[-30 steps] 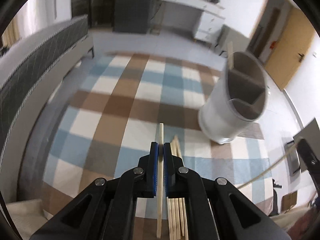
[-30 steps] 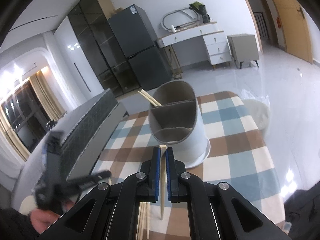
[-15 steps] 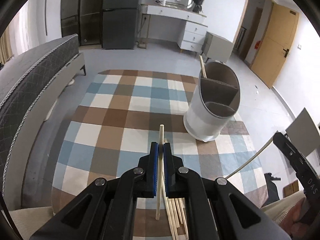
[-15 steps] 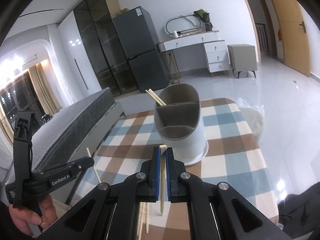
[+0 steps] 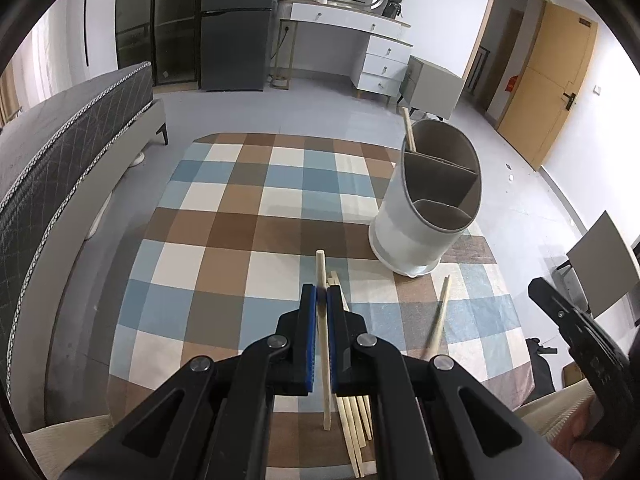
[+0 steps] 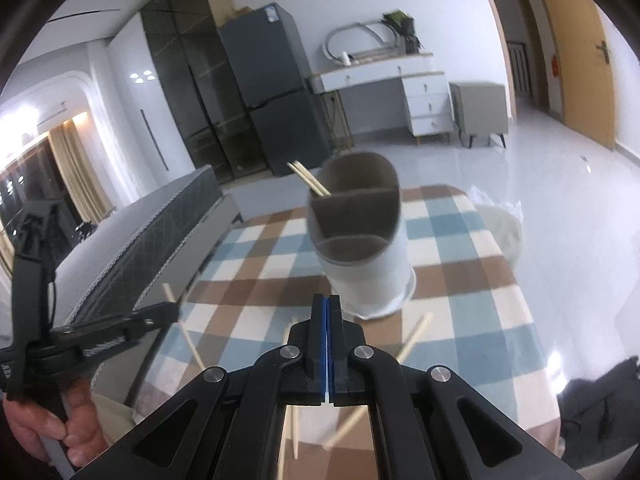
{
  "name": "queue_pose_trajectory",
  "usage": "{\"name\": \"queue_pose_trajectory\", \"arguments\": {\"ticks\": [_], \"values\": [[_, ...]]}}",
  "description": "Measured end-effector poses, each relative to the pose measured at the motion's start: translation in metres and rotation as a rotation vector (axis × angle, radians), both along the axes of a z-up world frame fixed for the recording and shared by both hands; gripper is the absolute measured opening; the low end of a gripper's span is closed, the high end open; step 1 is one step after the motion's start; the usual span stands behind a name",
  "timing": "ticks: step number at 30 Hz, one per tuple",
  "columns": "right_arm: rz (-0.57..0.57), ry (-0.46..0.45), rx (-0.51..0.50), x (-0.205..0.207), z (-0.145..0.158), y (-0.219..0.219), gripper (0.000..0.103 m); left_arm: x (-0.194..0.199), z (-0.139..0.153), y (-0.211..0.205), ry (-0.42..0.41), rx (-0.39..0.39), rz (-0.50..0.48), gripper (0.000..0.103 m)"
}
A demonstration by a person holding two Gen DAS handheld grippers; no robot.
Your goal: Organize utensils
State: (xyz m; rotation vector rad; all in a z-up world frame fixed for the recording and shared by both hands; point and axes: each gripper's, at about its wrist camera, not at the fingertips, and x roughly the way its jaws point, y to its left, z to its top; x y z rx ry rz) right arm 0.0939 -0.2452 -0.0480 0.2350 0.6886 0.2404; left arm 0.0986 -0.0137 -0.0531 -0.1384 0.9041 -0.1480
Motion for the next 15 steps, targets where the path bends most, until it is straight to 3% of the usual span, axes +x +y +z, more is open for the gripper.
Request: {"name": "queue_pose_trajectory", "arguments": {"ticks": [5, 7, 9, 11, 15], "values": [[-0.069, 0.203, 0.041, 0.037, -0.033, -0.031, 0.003, 0.003, -0.004, 0.005, -0.001, -0.014, -0.001, 0.001], [-0.097, 0.275, 0.038, 0.053, -0.049, -0.041, 0.01, 0.005, -0.006, 0.008, 0.002, -0.024, 0.0, 0.001], [-0.11, 0.337, 0.019, 0.069, -0.063, -0.048, 0.025, 0.009, -0.007, 0.012, 0.018, -0.036, 0.009, 0.001], [-0.121, 0.407, -0.003, 0.09, -0.081, -0.052, 0.031, 0.013, -0.009, 0.015, 0.037, -0.047, 0.011, 0.001], [-0.112, 0.489, -0.033, 0.115, -0.108, -0.041, 0.031, 0.023, -0.021, 0.025, 0.117, -0.091, 0.021, 0.001]]}}
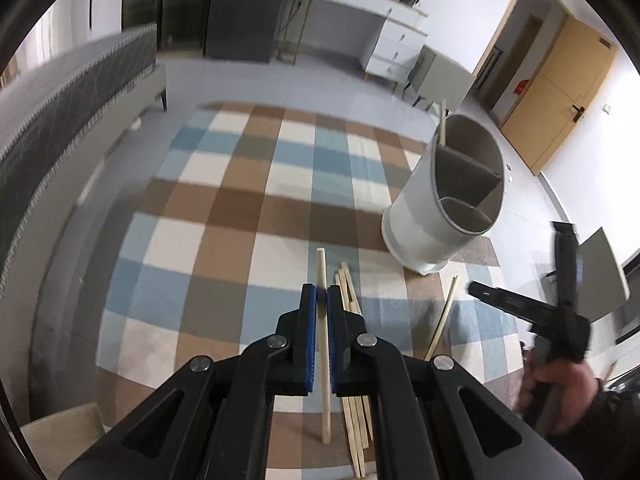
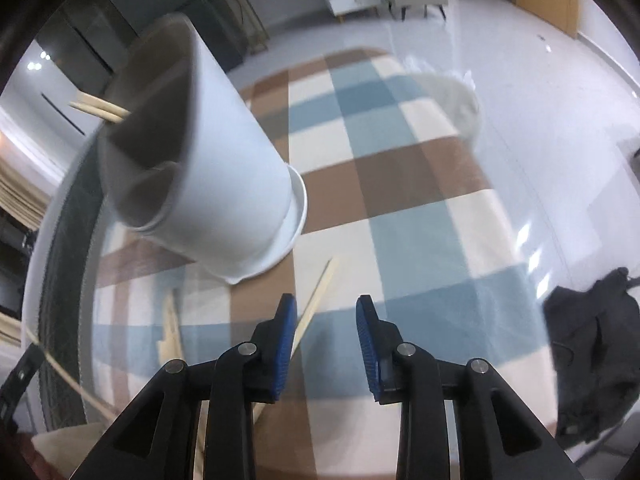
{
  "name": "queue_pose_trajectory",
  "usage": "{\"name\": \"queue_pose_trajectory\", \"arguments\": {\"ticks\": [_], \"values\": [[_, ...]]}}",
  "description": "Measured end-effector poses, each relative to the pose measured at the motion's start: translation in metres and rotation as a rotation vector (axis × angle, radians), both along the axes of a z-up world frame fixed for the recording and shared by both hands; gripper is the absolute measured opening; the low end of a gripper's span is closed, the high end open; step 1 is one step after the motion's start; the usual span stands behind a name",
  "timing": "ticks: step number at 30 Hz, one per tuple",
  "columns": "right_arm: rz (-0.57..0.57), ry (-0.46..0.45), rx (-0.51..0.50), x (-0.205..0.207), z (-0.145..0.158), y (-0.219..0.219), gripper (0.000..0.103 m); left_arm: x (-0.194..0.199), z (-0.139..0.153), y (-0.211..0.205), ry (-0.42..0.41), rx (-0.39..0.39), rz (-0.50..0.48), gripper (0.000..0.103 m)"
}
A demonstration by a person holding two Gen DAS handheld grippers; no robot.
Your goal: Organize utensils
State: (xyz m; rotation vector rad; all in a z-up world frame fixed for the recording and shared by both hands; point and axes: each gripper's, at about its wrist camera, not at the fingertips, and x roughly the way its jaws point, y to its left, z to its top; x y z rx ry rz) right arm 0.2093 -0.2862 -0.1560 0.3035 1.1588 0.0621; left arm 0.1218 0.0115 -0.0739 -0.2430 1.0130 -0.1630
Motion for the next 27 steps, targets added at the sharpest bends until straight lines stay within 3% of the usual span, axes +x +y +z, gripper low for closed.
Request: {"name": "queue_pose_trajectory", "arguments": {"ticks": [4, 7, 10, 12, 19, 27], "values": [[0.027, 0.029, -0.135, 0.01, -0.02, 0.024, 0.031, 0.006, -0.005, 0.01, 0.035, -0.029, 0.018, 0.001], [0.048, -0.022, -0.231, 0.006, -0.018, 0.039, 0.031, 0.006, -0.007, 0.015, 0.044, -0.052, 0.021, 0.001], [0.113, -0.046, -0.288, -0.002, -0.017, 0.055, 0.011, 0.006, -0.005, 0.019, 0.045, -0.061, 0.027, 0.001], [0.148, -0.044, -0.252, -0.01, -0.016, 0.061, 0.006, 0.006, -0.005, 0.02, 0.051, -0.077, 0.03, 0.001], [0.335, 0.002, -0.197, -0.05, -0.012, 0.092, 0.005, 0.004, -0.002, 0.023, 0.043, -0.085, 0.032, 0.001], [0.498, 0.004, -0.318, -0.051, -0.009, 0.135, 0.01, 0.005, -0.003, 0.031, 0.053, -0.099, 0.043, 0.001]]}}
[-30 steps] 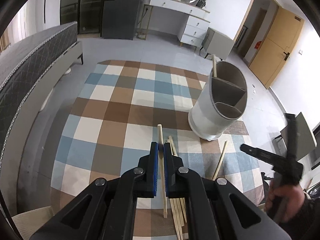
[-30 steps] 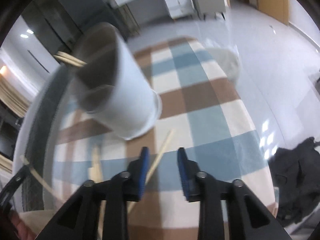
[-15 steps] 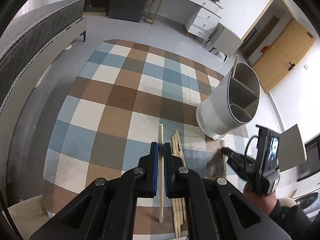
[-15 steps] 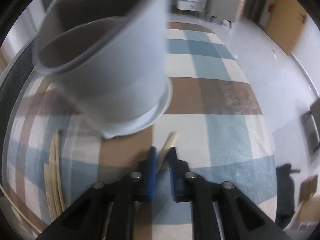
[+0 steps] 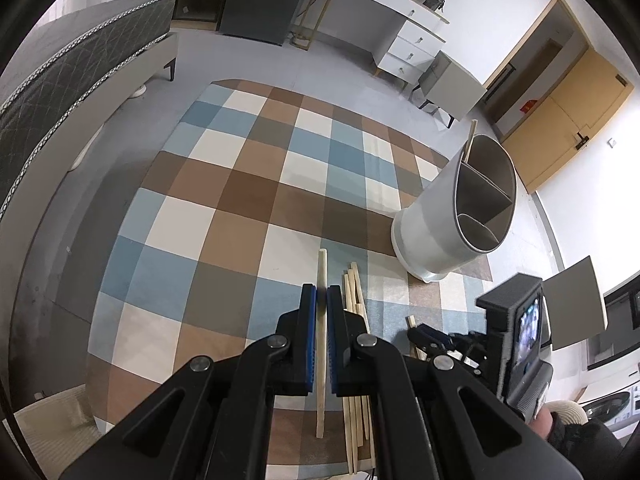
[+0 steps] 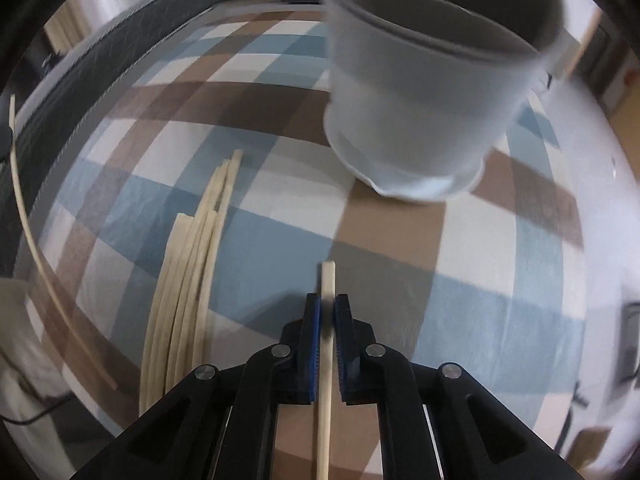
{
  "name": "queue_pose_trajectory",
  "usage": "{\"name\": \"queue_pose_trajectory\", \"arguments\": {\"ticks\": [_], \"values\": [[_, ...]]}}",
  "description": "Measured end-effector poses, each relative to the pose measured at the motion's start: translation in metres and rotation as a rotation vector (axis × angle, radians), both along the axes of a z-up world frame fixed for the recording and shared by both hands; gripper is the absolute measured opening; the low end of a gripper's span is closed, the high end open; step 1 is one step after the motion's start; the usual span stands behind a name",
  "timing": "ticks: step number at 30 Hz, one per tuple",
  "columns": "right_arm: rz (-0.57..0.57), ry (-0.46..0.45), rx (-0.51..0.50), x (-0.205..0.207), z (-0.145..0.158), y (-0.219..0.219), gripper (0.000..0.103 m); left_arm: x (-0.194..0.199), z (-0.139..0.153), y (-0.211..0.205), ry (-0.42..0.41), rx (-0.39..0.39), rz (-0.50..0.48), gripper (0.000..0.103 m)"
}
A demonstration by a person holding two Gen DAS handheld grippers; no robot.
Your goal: Organize utensils
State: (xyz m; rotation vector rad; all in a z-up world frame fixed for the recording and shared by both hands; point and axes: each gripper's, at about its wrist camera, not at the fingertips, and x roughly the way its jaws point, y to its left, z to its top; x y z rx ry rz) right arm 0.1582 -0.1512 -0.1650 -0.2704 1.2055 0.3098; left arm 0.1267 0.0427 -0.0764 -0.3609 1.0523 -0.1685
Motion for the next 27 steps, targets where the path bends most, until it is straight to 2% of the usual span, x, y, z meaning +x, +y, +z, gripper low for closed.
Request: {"name": "queue_pose_trajectory", "arguments": {"ticks": [5, 8, 12, 16, 21, 24, 27], "values": [[0.026, -0.009, -0.017, 0.014, -0.004, 0.004, 0.01, 0.001, 0.0, 0.004, 0.004, -0.013, 0.004, 0.001], [0.044, -0.028, -0.02, 0.015, -0.005, 0.006, 0.006, 0.002, 0.0, 0.003, -0.001, -0.009, -0.002, 0.001], [0.019, -0.059, 0.033, 0.015, -0.006, -0.003, 0.006, 0.002, 0.002, 0.001, -0.009, 0.013, -0.008, 0.001], [-0.068, -0.185, 0.176, 0.003, 0.027, -0.024, 0.006, -0.001, 0.002, -0.005, -0.003, 0.026, -0.025, 0.001], [-0.192, -0.344, 0.362, -0.02, 0.071, -0.052, 0.006, -0.011, 0.01, -0.018, -0.049, 0.061, -0.055, 0.001], [-0.257, -0.395, 0.46, -0.03, 0.088, -0.063, 0.006, -0.018, 0.016, -0.025, -0.06, 0.053, -0.071, 0.001], [-0.27, -0.434, 0.49, -0.04, 0.1, -0.061, 0.006, -0.022, 0.023, -0.035, -0.072, 0.074, -0.091, 0.0]]}}
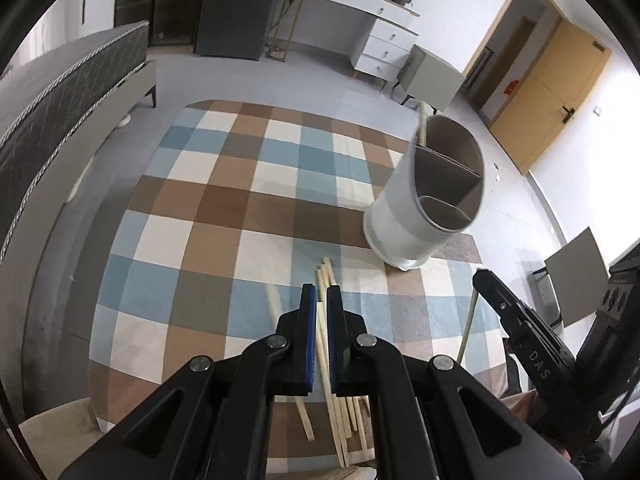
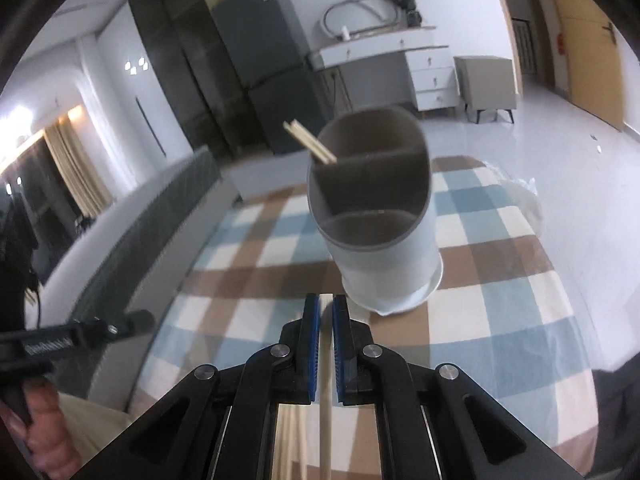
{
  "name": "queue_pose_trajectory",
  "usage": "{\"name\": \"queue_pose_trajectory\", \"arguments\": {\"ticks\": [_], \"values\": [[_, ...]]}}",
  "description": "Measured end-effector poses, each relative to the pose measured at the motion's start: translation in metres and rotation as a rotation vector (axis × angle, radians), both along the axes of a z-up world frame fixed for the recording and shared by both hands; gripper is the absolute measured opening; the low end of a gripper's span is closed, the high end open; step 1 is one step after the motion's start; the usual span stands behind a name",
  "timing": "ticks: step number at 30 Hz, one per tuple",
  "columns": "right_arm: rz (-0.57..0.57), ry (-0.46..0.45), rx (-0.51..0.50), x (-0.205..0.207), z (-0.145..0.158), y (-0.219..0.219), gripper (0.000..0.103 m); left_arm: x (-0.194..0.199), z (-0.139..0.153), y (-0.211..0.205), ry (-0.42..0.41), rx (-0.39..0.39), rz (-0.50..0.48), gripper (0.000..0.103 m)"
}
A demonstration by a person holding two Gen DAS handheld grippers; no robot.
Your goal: Organize utensils
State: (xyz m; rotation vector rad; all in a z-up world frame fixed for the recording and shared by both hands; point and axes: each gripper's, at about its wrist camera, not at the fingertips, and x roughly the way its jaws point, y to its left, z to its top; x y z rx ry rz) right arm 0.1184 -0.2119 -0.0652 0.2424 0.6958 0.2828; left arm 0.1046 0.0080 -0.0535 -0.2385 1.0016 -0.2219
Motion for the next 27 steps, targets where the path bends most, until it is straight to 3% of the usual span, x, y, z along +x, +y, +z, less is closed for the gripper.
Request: {"name": "queue_pose_trajectory", "arguments": {"ticks": [7, 12, 14, 16, 20, 27], "values": [[0.015, -0.078, 0.018, -0.018, 0.018, -0.002, 0.006, -0.005, 0.01, -0.015, -0.043, 0.09, -0.032, 0.0], [0.01, -0.083, 0.044, -0.019, 0.017, -0.007, 0.006, 0.011, -0.019, 0.026, 0.145, 0.069, 0.072, 0.003], [0.008, -0.083, 0.057, -0.017, 0.015, -0.008, 0.006, 0.019, -0.034, 0.038, 0.207, 0.122, 0.107, 0.015], [0.004, -0.079, 0.075, -0.013, 0.013, -0.008, 0.006, 0.024, -0.045, 0.052, 0.239, 0.144, 0.145, 0.043], [0.01, -0.078, 0.089, -0.006, 0.011, -0.005, 0.006, 0.034, -0.068, 0.068, 0.297, 0.153, 0.198, 0.045], [0.038, -0.085, 0.087, 0.004, 0.007, 0.004, 0.006, 0.056, -0.123, 0.054, 0.436, 0.219, 0.153, 0.044]]}}
